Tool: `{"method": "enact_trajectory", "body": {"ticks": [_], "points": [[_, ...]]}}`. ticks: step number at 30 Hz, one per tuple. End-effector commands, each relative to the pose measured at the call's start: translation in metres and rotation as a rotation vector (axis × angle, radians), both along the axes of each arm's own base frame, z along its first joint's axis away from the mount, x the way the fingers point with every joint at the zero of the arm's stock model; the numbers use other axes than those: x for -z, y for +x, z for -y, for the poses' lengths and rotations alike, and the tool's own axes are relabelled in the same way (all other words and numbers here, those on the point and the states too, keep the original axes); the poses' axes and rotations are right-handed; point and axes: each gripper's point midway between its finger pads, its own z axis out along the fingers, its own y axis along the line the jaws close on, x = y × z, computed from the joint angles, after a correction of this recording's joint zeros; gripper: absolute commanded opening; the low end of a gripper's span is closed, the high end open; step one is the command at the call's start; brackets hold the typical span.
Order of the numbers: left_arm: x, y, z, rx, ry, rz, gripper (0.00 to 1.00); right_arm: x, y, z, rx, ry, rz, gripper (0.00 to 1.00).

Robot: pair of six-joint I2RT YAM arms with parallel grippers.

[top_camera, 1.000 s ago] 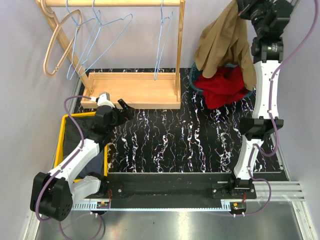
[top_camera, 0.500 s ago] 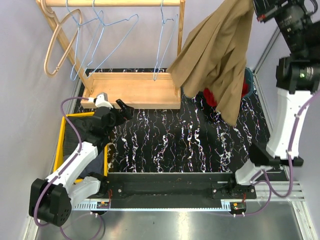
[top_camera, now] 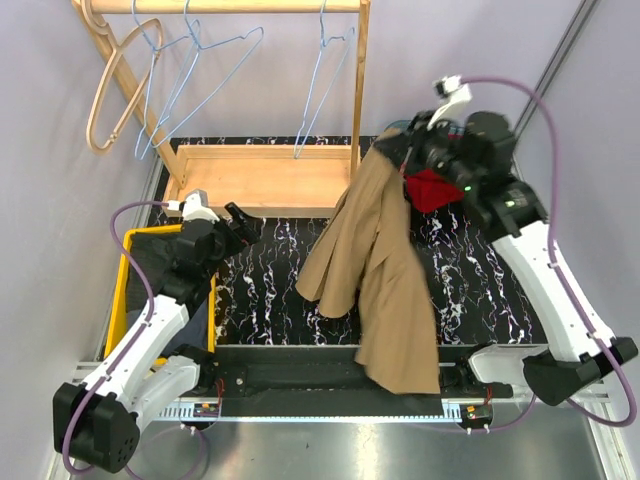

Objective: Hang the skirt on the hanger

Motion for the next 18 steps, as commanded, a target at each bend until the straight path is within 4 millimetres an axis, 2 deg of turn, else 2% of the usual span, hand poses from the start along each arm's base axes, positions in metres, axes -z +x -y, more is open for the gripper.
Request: {"method": "enact_trajectory", "body": {"ticks": [1,2,3,4,6,7,8,10,11,13,14,16,17,18], "points": [[-0.008,-0.002,-0.006,-0.021,0.026,0.007,0.99,-0.017,0.008,0.014,0.198,-0.028,0.144,0.0],[-0.009,-0.002,-0.007,-0.027,0.03,0.005,0.99,-0.009,0.01,0.013,0.216,-0.045,0.143,0.0],[-0.008,-0.003,-0.007,-0.027,0.033,-0.003,0.99,-0.01,0.013,0.011,0.228,-0.039,0.161,0.0],[-0.009,-0.003,-0.008,-0.028,0.035,-0.002,0.99,-0.006,0.01,0.002,0.211,-0.047,0.16,0.0],[-0.011,-0.003,-0.01,-0.036,0.041,-0.004,0.99,0.01,0.015,-0.006,0.22,-0.081,0.14,0.0],[-0.013,-0.003,-0.011,-0.038,0.043,-0.001,0.99,0.016,0.014,-0.013,0.204,-0.086,0.135,0.0],[-0.015,-0.003,-0.011,-0.04,0.044,0.003,0.99,0.033,0.014,-0.022,0.199,-0.102,0.112,0.0],[-0.016,-0.004,-0.011,-0.038,0.046,0.002,0.99,0.044,0.01,-0.035,0.186,-0.1,0.109,0.0],[-0.017,-0.004,-0.011,-0.035,0.046,0.002,0.99,0.066,0.004,-0.048,0.175,-0.118,0.077,0.0],[-0.018,-0.005,-0.009,-0.027,0.047,-0.003,0.99,0.088,-0.002,-0.062,0.163,-0.112,0.034,0.0],[-0.017,-0.005,-0.01,-0.027,0.047,-0.006,0.99,0.122,-0.012,-0.081,0.131,-0.129,-0.037,0.0],[-0.015,-0.006,-0.009,-0.024,0.05,-0.018,0.99,0.157,-0.022,-0.099,0.112,-0.138,-0.115,0.01],[-0.014,-0.006,-0.009,-0.021,0.05,-0.023,0.99,0.199,-0.029,-0.111,0.095,-0.17,-0.196,0.01],[-0.012,-0.007,-0.008,-0.018,0.053,-0.033,0.99,0.216,-0.046,-0.129,0.052,-0.179,-0.218,0.01]]}}
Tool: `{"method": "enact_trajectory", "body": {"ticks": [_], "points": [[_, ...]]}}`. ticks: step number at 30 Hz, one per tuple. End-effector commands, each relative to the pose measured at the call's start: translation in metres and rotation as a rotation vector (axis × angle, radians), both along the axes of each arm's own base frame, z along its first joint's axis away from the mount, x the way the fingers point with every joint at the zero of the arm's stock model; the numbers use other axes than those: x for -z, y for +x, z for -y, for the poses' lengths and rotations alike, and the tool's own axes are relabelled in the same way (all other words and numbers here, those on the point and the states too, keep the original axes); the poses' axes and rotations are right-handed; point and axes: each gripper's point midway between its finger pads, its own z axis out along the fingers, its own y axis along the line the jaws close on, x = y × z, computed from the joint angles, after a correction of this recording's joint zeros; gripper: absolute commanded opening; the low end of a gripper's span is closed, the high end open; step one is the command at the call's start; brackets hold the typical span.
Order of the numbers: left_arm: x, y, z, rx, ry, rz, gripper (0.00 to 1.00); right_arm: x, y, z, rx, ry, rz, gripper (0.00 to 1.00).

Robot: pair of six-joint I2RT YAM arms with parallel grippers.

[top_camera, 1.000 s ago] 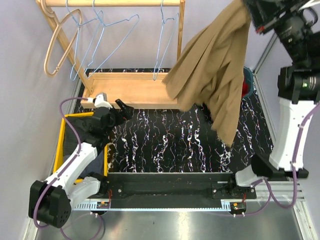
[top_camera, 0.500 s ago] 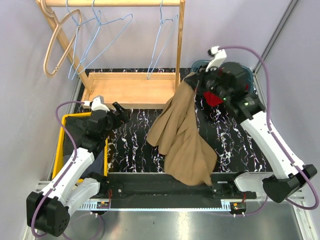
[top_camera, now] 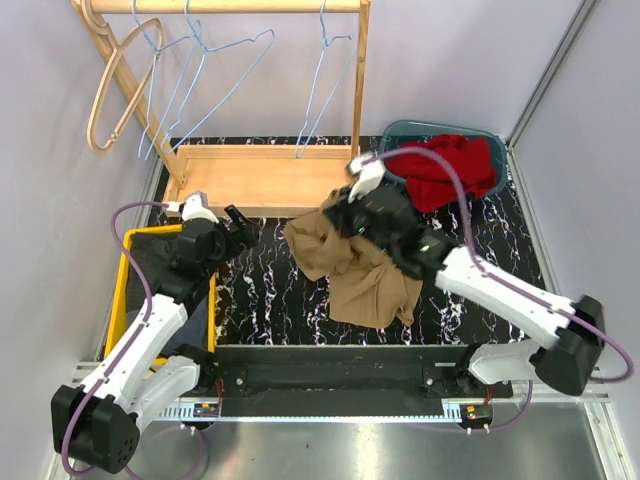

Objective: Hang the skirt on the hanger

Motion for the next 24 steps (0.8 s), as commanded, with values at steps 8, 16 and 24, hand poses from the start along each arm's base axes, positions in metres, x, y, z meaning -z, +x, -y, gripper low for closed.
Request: {"method": "enact_trajectory", "body": {"ticks": [8,16,24], "points": [[0.0,-0.001,0.009,0.055,0.01,-0.03,0.99,0.204,-0.078,-0.068,0.032,-0.077,-0.385,0.27],[0.028,-0.01,0.033,0.155,-0.075,-0.126,0.99,0.113,-0.056,-0.024,0.158,-0.039,-0.157,1.0],[0.036,-0.028,0.08,0.385,-0.183,-0.157,0.99,0.092,0.002,0.042,0.293,-0.043,-0.227,1.0]]}}
